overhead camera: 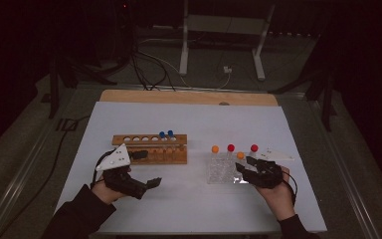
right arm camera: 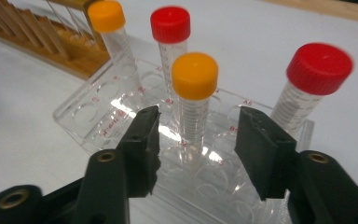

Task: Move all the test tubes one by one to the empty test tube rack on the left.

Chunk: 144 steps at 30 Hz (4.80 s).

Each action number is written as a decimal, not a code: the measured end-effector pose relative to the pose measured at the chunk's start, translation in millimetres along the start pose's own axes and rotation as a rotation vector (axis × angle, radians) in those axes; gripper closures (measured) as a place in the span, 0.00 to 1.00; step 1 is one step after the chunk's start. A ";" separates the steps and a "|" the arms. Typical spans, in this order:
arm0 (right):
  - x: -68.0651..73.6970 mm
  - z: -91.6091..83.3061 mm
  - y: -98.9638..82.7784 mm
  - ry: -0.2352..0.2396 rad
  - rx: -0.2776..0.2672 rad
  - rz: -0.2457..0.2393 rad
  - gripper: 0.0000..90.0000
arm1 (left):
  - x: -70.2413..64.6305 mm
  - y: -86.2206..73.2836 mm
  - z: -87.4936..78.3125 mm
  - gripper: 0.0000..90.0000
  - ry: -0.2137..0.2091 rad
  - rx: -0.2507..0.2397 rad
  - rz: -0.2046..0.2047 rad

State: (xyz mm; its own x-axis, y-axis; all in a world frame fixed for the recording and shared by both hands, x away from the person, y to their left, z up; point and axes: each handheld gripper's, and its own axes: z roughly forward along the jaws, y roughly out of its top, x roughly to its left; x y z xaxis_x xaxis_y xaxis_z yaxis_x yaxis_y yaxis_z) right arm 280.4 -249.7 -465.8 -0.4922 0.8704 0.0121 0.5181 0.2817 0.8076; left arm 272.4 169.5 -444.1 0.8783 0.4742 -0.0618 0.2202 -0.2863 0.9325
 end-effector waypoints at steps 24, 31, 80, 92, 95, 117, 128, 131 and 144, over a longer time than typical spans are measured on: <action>9.1 11.3 8.3 -0.031 0.058 -0.043 0.83 | 1.6 -1.1 1.2 0.01 -0.007 0.010 0.002; 9.1 1.8 14.3 -0.032 0.028 -0.046 0.83 | 1.6 -1.1 1.7 0.01 -0.002 0.016 0.006; 105.5 -10.7 30.8 0.230 -0.019 -0.233 0.83 | -20.3 17.7 2.4 0.02 -0.084 -0.009 0.048; 131.4 7.2 28.4 0.294 0.012 -0.268 0.83 | -36.4 22.6 15.2 0.09 -0.116 -0.015 0.067; 137.3 10.3 27.4 0.307 0.019 -0.278 0.83 | -37.3 21.2 18.7 0.18 -0.109 -0.016 0.067; 148.1 15.2 29.2 0.343 0.028 -0.292 0.83 | -39.9 14.7 42.8 0.61 -0.151 -0.013 0.076; 148.1 13.8 29.7 0.342 0.023 -0.293 0.83 | -43.4 14.3 50.4 0.77 -0.161 0.006 0.108; 148.0 13.8 29.5 0.345 0.026 -0.294 0.83 | -43.5 14.1 50.3 0.78 -0.158 0.012 0.118; 145.1 12.5 30.1 0.340 0.008 -0.275 0.74 | -42.0 16.3 45.5 0.80 -0.133 0.009 0.123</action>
State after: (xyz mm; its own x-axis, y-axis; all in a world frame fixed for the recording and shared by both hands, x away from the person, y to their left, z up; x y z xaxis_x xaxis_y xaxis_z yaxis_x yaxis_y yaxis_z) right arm 233.3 -109.9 -447.1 -0.8142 0.5805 -0.0083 0.3400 0.4885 0.8036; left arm 258.4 107.0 -442.5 0.9472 0.3206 0.0058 0.1105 -0.3435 0.9326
